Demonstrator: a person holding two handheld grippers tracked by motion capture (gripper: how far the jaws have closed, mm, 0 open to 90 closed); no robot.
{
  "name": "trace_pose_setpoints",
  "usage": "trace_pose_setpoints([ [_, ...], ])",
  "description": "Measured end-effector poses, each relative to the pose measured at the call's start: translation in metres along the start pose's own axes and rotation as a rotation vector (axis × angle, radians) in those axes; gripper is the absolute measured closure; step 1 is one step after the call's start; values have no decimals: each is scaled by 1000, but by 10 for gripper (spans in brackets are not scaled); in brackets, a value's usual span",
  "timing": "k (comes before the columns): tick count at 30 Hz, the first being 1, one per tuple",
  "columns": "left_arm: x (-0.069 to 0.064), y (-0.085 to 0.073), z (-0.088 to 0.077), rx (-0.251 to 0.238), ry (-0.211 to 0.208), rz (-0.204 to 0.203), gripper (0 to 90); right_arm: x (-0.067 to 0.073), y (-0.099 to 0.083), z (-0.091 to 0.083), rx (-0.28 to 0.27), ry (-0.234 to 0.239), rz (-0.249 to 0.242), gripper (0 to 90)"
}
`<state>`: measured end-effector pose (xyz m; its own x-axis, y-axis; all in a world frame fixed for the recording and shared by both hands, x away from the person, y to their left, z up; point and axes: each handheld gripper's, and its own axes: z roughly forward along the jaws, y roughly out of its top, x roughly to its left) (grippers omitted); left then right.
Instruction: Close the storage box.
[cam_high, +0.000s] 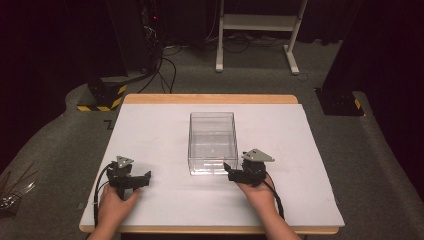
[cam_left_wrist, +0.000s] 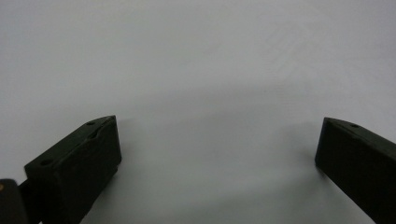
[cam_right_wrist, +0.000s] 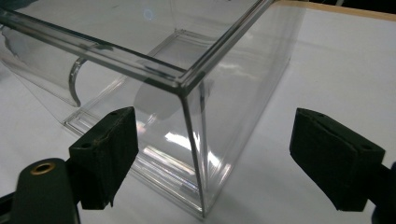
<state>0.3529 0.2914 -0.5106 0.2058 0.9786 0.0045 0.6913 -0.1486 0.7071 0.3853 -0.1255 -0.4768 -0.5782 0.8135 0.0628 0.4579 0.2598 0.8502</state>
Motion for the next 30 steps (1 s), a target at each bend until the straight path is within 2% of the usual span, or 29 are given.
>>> trace_pose_setpoints([
  [13,0,0,0,0,0,-2,5,-7,3,9,9,-10,29,153],
  [30,0,0,0,-1,1,-1,5,-5,3,8,20,-24,15,168],
])
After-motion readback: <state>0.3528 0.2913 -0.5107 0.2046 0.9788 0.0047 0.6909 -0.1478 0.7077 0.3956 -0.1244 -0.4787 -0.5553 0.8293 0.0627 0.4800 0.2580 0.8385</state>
